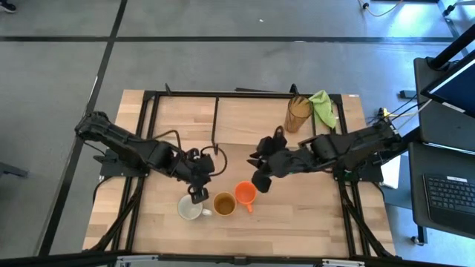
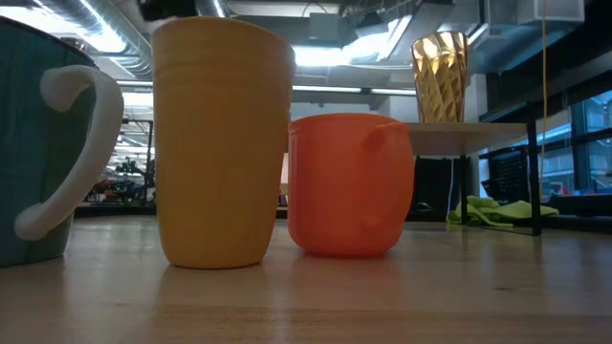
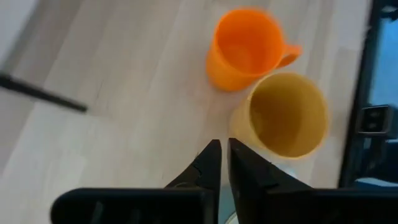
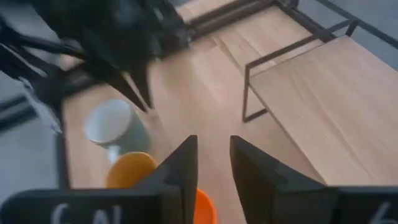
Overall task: Stack small to large cups/mugs on shelf
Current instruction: Put the yellow cup on the shelf
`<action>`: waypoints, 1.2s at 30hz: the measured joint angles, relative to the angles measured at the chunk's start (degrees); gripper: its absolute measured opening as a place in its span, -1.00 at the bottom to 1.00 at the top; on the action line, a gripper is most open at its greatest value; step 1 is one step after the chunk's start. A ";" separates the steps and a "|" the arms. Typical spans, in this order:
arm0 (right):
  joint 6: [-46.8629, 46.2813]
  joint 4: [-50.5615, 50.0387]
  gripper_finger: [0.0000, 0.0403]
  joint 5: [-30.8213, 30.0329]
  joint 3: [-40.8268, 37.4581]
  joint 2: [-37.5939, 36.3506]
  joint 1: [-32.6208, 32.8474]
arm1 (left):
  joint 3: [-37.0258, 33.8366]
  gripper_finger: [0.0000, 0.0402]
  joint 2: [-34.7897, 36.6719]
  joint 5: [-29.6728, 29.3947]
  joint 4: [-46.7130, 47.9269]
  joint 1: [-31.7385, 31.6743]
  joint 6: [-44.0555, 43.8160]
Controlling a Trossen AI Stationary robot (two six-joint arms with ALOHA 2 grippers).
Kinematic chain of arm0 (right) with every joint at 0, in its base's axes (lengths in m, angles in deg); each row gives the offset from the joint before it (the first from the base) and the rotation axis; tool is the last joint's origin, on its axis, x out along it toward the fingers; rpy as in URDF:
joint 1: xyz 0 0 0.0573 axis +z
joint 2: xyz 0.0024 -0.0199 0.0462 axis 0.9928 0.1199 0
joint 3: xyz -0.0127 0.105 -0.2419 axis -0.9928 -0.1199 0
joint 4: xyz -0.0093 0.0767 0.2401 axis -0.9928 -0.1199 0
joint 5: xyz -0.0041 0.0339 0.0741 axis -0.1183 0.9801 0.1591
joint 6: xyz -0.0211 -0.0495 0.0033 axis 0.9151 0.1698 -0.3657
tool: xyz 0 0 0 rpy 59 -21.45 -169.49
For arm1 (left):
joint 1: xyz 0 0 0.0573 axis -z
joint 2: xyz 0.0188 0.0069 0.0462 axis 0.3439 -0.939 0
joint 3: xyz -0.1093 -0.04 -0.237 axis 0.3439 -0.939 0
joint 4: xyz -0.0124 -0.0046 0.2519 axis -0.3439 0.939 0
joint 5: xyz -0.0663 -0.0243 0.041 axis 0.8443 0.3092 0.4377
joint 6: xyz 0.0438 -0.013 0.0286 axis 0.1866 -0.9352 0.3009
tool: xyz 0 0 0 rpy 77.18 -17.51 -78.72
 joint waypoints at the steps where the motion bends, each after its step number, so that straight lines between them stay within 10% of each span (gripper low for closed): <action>1: -0.63 0.16 -0.50 -0.30 0.00 -0.74 0.36 | -1.13 -0.84 0.00 -0.16 -0.54 0.45 -1.49; 10: -5.52 -0.84 -0.20 -8.58 0.00 -5.06 6.98 | -4.08 -0.56 -0.02 -3.20 -4.92 3.76 -8.61; 36: -10.21 -2.46 -0.19 -20.23 0.00 -6.31 18.42 | -4.12 -0.55 -9.89 1.81 -11.48 4.72 -10.29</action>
